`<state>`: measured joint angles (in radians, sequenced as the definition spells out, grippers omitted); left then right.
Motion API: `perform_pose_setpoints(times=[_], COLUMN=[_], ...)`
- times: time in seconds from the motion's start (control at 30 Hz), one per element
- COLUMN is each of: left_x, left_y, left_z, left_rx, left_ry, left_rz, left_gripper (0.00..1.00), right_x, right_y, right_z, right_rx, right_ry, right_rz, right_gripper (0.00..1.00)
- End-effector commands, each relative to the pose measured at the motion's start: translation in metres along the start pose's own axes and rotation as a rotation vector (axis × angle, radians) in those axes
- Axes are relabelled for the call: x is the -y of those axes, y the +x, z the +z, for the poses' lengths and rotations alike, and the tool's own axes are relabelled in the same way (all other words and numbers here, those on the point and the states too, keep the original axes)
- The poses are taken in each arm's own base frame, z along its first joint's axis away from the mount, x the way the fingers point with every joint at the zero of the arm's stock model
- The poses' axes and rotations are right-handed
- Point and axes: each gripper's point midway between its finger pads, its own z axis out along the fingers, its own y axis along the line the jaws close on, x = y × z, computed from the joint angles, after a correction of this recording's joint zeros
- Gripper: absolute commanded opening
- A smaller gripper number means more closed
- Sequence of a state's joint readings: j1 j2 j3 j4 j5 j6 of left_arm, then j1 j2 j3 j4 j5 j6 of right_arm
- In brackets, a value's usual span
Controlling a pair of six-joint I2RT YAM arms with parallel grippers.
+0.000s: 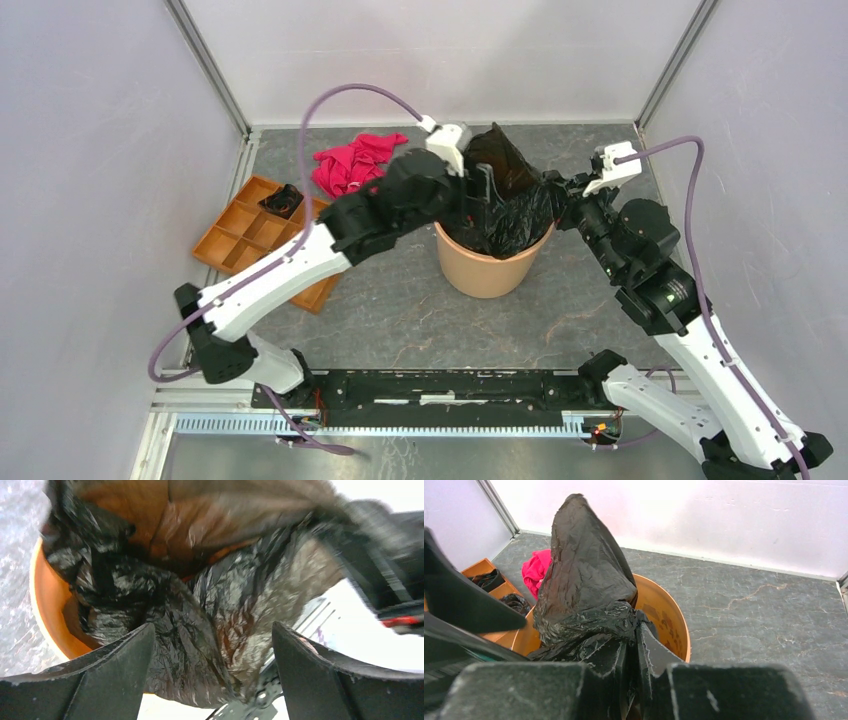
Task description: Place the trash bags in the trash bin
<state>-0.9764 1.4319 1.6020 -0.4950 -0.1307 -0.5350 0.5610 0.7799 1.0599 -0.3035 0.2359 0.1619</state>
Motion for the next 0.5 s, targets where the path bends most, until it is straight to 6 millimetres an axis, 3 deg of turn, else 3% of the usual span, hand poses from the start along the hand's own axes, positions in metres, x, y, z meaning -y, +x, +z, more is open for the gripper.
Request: perform_pose_setpoints(times=[0.0, 0.17, 0.27, 0.33, 0.4, 0.47], left_x=[-0.021, -0.024, -0.038, -0.043, -0.044, -0.04], left_y=[0.029, 0.04, 0.039, 0.033, 0.023, 0.011], left_z=[0.021, 0.033, 0.034, 0.03, 0.023, 0.014], left_rx=[-0.094, -0.128, -0.112, -0.077, -0.027, 0.032], left_ry=[-0.153, -0.193, -0.278, -0.312, -0.319, -0.285], left_rz=[0.138, 0.144, 0.123, 0.103, 0.086, 0.071], left_gripper=[0.86, 0.73, 0.53, 0.45, 0.43, 0.49], right_x=[-0.004, -0.003, 0.001, 0.004, 0.007, 0.009], right_y=[-0.007, -0.004, -0.001, 0.004, 0.007, 0.011], right_z=[0.003, 0.001, 0.0, 0.0, 0.0, 0.0], right_rx=[0.029, 0.029, 0.026, 0.016, 0.005, -0.01], right_ry=[-0.024, -0.022, -0.008, 0.006, 0.02, 0.03], right_rz=[-0.02, -0.032, -0.043, -0.051, -0.057, -0.063], right_gripper=[0.13, 0.13, 0.13, 0.13, 0.13, 0.13])
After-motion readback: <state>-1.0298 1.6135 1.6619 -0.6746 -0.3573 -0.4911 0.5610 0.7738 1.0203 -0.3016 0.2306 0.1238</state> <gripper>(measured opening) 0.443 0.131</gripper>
